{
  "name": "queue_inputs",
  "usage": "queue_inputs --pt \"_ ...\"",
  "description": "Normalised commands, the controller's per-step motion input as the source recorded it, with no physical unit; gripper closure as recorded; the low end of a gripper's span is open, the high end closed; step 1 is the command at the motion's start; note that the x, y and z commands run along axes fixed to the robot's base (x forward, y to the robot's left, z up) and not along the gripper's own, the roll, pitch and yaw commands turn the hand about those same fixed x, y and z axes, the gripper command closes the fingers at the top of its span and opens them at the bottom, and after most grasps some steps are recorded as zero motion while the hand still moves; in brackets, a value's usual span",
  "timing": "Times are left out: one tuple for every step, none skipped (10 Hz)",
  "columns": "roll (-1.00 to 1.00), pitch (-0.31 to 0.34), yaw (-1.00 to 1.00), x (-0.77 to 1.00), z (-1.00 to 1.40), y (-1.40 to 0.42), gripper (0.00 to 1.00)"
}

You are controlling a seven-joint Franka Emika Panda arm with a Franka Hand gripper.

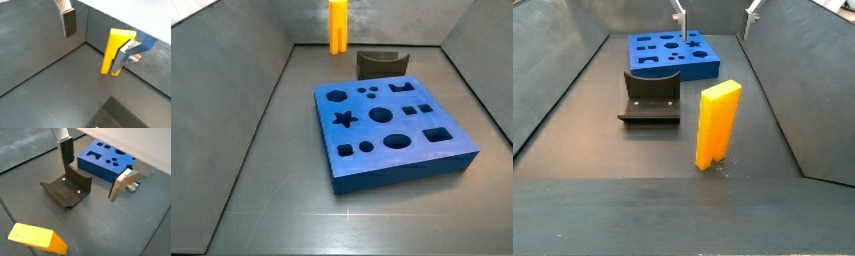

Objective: Pick up the double-square object. Move up. Move to above the board. Insert the double-square object.
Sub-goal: Pick up the double-square object.

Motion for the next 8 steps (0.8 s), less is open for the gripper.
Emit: queue_inputs --pt "0.00 0.000 0.00 -0.26 -0.10 0.28 0.00" --pt "0.00 0.000 0.02 -0.33 -0.19 0.49 0.00" --pt "-0.02 0.000 0.06 -0.25 -0.21 0.55 0.00" --pt "-0.05 0.000 0.14 -0.17 -0.18 0.63 0.00" --pt "-0.10 0.000 0.28 -0.01 -0.11 0.63 0.00" --pt "-0.15 -0.024 0.49 0.10 -0.05 0.42 0.00" --pt "-0.12 0.000 0.42 0.17 -0.03 0.35 0.00" --pt "-0.06 0.060 0.33 0.24 -0.03 0.38 0.00"
